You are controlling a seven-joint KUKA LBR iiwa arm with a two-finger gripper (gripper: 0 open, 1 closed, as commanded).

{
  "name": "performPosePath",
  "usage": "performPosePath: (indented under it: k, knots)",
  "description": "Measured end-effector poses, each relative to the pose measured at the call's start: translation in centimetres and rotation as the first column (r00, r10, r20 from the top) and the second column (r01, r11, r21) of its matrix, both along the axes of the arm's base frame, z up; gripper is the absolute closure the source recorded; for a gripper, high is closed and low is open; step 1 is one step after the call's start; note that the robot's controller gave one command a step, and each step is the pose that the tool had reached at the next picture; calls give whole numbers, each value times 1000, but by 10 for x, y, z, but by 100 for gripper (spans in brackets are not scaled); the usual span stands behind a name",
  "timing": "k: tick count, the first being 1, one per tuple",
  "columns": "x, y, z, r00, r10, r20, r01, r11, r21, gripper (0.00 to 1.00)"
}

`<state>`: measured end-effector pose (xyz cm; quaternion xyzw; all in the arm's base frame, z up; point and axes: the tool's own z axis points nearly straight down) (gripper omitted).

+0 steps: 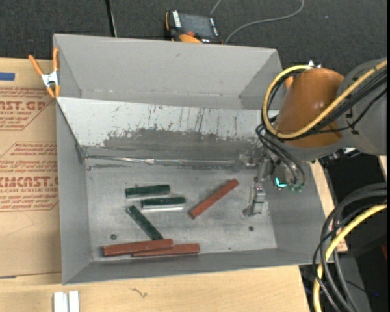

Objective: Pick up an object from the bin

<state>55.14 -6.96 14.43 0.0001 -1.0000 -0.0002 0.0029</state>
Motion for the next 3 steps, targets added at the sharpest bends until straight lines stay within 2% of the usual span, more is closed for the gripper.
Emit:
performPosePath:
  k: [1, 2, 3]
  knots:
    - [23, 11, -78, 992, 126, 3, -126, 992, 1, 0]
    - [24, 11, -75, 992, 126, 7, -126, 992, -1, 100]
    - [32, 55, 81, 887, 461, 14, -461, 887, -4, 100]
